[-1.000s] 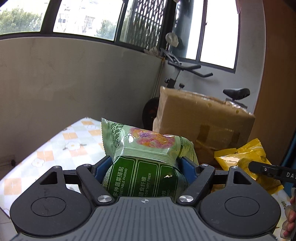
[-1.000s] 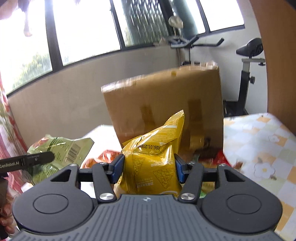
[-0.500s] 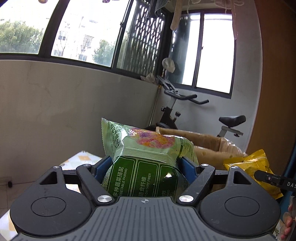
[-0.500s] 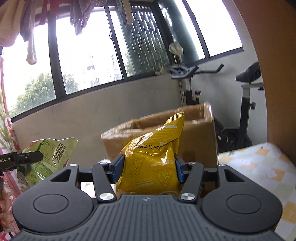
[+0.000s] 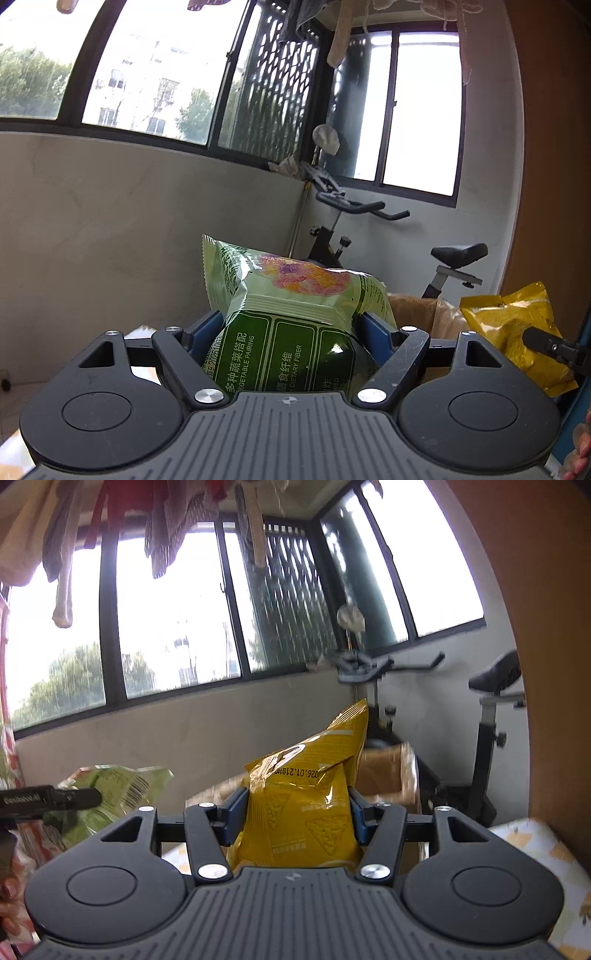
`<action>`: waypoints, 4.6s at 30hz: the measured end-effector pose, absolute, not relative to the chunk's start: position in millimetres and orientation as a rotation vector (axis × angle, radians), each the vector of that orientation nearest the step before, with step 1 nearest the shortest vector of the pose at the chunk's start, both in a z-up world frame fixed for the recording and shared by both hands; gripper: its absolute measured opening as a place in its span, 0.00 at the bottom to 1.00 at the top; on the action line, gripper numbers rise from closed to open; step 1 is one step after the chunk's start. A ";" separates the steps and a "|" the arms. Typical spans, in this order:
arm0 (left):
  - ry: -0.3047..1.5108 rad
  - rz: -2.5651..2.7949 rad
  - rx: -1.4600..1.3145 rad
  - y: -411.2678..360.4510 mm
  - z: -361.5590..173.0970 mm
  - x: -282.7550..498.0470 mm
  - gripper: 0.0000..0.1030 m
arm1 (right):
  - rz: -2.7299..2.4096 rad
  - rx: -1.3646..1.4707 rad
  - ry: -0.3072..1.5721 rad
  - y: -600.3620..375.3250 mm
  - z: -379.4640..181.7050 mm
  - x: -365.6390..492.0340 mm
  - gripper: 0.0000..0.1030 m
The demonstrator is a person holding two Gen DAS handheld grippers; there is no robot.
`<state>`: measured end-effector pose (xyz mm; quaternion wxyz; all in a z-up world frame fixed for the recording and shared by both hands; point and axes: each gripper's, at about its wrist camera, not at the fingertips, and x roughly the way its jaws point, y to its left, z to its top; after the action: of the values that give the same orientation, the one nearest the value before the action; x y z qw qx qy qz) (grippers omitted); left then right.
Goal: Organize snacks
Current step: 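Lift the green bag with the left tool while the right tool lifts the yellow bag, then drop both bags into the lined box by opening both tools, then reach the left tool to the orange snack bag while the right tool grasps the green triangle-chip bag, then close the left tool on the orange snack bag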
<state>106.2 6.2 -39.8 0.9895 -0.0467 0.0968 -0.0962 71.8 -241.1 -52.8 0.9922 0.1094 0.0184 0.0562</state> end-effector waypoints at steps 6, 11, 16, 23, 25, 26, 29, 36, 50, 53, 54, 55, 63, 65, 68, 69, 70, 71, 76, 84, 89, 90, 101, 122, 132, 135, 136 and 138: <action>0.140 -0.253 -0.047 -24.8 -23.4 147.1 0.80 | 0.080 0.218 -0.003 -254.5 -31.0 108.0 0.55; 0.139 -0.283 0.007 -59.1 -25.4 194.5 0.80 | 0.069 0.174 0.007 -256.6 -25.6 156.3 0.55; 0.184 -0.289 0.020 -79.1 -29.0 234.8 0.80 | 0.043 0.129 0.059 -257.0 -33.3 198.3 0.55; 0.292 -0.293 0.083 -96.5 -45.6 268.2 0.83 | 0.022 0.156 0.211 -264.6 -61.5 235.9 0.56; 0.333 -0.305 0.100 -96.8 -51.3 273.2 0.83 | 0.019 0.171 0.242 -267.3 -66.7 238.5 0.58; 0.341 -0.305 0.106 -96.5 -53.7 274.1 0.85 | 0.021 0.175 0.255 -267.5 -69.3 239.6 0.59; 0.348 -0.302 0.107 -91.0 -55.1 276.1 0.95 | 0.013 0.164 0.285 -265.5 -68.3 238.5 0.71; 0.381 -0.290 0.045 -69.7 -43.8 270.4 0.95 | 0.017 0.187 0.280 -267.1 -58.9 217.3 0.75; 0.392 -0.200 -0.005 0.4 -41.3 199.1 0.95 | 0.028 0.248 0.281 -265.7 -63.4 140.2 0.75; 0.396 -0.173 -0.002 10.8 -52.2 181.6 0.94 | 0.028 0.242 0.301 -260.6 -73.9 125.4 0.77; 0.400 -0.166 -0.002 13.2 -56.5 176.6 0.94 | 0.029 0.237 0.313 -258.6 -78.3 121.1 0.77; 0.405 -0.160 -0.004 16.8 -60.9 170.6 0.94 | 0.030 0.230 0.327 -256.5 -82.7 117.2 0.77; 0.463 -0.160 -0.035 24.2 -98.3 141.4 0.93 | 0.014 0.204 0.482 -244.1 -128.0 87.1 0.77; 0.481 -0.161 -0.047 23.1 -104.9 139.2 0.93 | 0.003 0.209 0.521 -243.3 -136.7 80.0 0.78; 0.500 -0.169 -0.053 19.6 -113.8 135.3 0.93 | -0.017 0.224 0.560 -244.5 -145.1 68.7 0.81; 0.504 -0.173 -0.051 18.2 -115.8 134.5 0.93 | -0.028 0.225 0.571 -244.6 -146.7 64.7 0.82; 0.507 -0.176 -0.047 16.0 -119.7 131.8 0.93 | -0.039 0.228 0.584 -244.6 -148.2 61.1 0.83; 0.511 -0.179 -0.043 14.7 -122.0 130.6 0.93 | -0.048 0.232 0.598 -245.2 -149.7 57.4 0.84; 0.537 -0.183 -0.052 12.6 -133.3 122.3 0.93 | -0.100 0.273 0.696 -252.6 -162.6 42.3 0.90; 0.588 -0.169 -0.066 16.8 -149.2 120.0 0.93 | -0.090 0.442 0.856 -257.7 -192.4 48.9 0.93; 0.608 -0.153 -0.073 21.3 -155.3 119.0 0.93 | -0.070 0.449 0.852 -253.3 -197.2 60.4 0.93; 0.613 -0.150 -0.075 22.8 -156.9 118.6 0.93 | -0.074 0.455 0.855 -254.0 -198.5 62.7 0.93; 0.643 -0.141 -0.080 25.2 -162.8 119.3 0.93 | -0.069 0.560 0.860 -262.5 -201.7 81.6 0.93; 0.697 -0.118 -0.072 27.4 -176.4 125.7 0.93 | 0.050 0.335 0.613 -247.3 -168.4 69.5 0.69; 0.670 -0.094 -0.047 29.0 -170.3 139.1 0.93 | 0.097 0.269 0.522 -245.3 -156.3 96.8 0.69; 0.642 -0.084 -0.026 27.9 -165.7 153.5 0.93 | 0.110 0.254 0.496 -242.6 -153.9 105.2 0.69; 0.640 -0.083 -0.020 27.6 -165.5 160.2 0.93 | 0.112 0.252 0.489 -242.4 -154.0 106.9 0.69; 0.647 -0.075 -0.022 27.5 -168.0 175.4 0.94 | 0.112 0.257 0.476 -241.4 -154.6 112.2 0.69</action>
<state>175.4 27.5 -168.0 0.9473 -0.0108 0.3180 -0.0366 112.2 -241.4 -154.6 0.9621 0.1270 0.2349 0.0553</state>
